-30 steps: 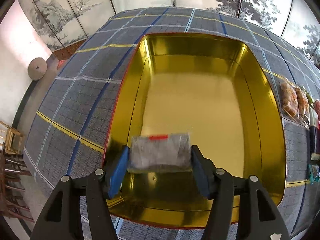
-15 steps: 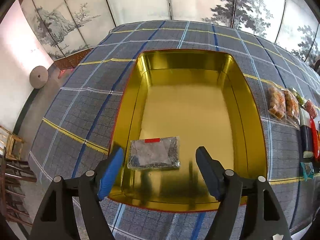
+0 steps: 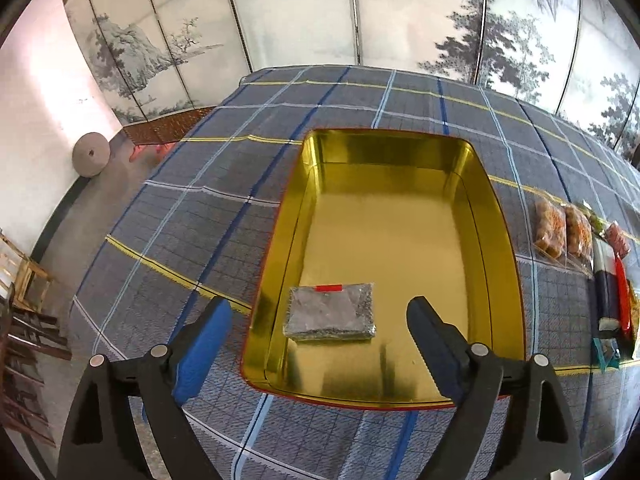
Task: Organize snacks
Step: 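Carry the yellow packet into the gold tray and open the right gripper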
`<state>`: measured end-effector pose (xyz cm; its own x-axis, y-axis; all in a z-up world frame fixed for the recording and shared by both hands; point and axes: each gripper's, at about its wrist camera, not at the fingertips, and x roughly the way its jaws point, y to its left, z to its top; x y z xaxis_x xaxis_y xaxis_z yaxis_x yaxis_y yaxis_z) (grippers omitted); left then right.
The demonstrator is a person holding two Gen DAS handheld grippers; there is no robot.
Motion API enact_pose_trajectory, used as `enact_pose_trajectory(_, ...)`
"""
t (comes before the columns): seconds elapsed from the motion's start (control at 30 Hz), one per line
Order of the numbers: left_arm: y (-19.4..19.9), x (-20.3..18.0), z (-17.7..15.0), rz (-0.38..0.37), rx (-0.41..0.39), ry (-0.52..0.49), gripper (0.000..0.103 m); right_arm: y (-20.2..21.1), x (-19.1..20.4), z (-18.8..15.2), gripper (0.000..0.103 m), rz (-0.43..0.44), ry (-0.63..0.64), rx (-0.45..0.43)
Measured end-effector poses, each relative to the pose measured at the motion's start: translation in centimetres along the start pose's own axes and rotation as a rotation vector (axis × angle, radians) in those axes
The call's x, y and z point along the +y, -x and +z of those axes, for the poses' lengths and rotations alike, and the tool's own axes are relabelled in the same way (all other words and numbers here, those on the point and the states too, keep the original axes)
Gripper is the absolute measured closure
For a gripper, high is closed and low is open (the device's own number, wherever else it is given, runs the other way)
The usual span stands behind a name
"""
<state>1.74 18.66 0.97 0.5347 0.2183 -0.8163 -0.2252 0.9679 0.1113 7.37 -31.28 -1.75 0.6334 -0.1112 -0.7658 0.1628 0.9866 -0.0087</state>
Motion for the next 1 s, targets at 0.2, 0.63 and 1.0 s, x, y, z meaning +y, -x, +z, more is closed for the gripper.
enact_pose_trajectory(0.2, 0.6, 1.6, 0.1, -0.004, -0.012, 0.052, 0.01, 3.3, 6.3, 1.2, 0.042, 0.114, 0.082, -0.036)
enact_pose_trajectory(0.63, 0.8, 5.8, -1.0, 0.075, -0.003, 0.108, 0.007, 7.4, 24.5, -1.4, 0.042, 0.442, 0.339, 0.011)
enact_pose_trajectory(1.0, 1.0, 9.5, -2.8, 0.113, 0.023, 0.162, 0.007, 9.5, 33.9, -4.1, 0.042, 0.534, 0.538, 0.012)
